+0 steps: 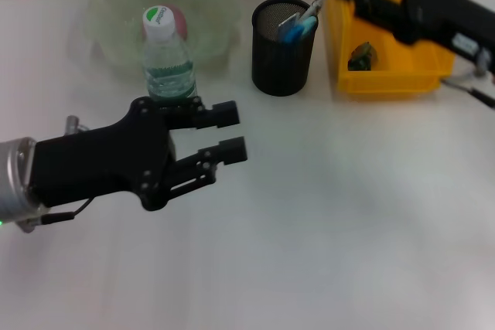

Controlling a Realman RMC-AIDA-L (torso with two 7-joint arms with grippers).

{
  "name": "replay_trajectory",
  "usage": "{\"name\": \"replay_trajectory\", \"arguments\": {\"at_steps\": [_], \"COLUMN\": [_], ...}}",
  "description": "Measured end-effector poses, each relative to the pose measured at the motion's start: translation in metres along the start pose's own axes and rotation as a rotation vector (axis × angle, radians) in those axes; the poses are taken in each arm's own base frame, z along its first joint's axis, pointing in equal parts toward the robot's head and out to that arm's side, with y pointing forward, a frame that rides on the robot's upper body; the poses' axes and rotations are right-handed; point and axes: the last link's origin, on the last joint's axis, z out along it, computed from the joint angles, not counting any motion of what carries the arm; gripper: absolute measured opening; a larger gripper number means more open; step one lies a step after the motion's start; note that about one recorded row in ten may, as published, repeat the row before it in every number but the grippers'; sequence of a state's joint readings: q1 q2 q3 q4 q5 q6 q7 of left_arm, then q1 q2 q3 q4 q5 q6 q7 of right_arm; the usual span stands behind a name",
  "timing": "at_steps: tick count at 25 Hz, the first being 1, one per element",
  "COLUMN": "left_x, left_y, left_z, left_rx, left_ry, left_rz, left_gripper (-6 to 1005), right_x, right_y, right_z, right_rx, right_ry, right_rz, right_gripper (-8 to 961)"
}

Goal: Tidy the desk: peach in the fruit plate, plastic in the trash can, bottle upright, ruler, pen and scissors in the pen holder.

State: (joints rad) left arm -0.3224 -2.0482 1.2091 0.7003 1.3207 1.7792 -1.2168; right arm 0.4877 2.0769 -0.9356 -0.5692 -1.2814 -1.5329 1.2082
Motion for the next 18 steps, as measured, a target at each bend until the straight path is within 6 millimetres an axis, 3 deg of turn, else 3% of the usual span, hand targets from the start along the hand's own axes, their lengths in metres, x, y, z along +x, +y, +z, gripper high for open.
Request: {"name": "replay_trajectory", "arguments": {"at_steps": [4, 11, 14, 18], "left_x": [-0.006, -0.014, -0.017, -0.027], "left_y": [0.006, 0.015, 0.018, 0.026], "left_z": [-0.016, -0.031, -0.033, -0.037], "left_rx": [0.039, 0.047, 0.033, 0.027], "left_ry": [-0.003, -0.053, -0.072, -0.09], "left_rz": [0.035, 0.056, 0.067, 0.123], "left_gripper": [414, 420, 630, 759], "right_x": [0.008, 0.027, 0.031, 0.039], "right_y": [0.027, 0.059, 0.064, 0.07], "right_z": [-0.025, -0.043, -0.047, -0.052], "right_rx": [-0.136, -0.321, -0.342, -0.368], "right_ry": [0.054, 0.168, 0.187, 0.227], "right_rz": [-0.001, 0.048, 0.064, 0.077], "right_gripper": [758, 758, 758, 758]}}
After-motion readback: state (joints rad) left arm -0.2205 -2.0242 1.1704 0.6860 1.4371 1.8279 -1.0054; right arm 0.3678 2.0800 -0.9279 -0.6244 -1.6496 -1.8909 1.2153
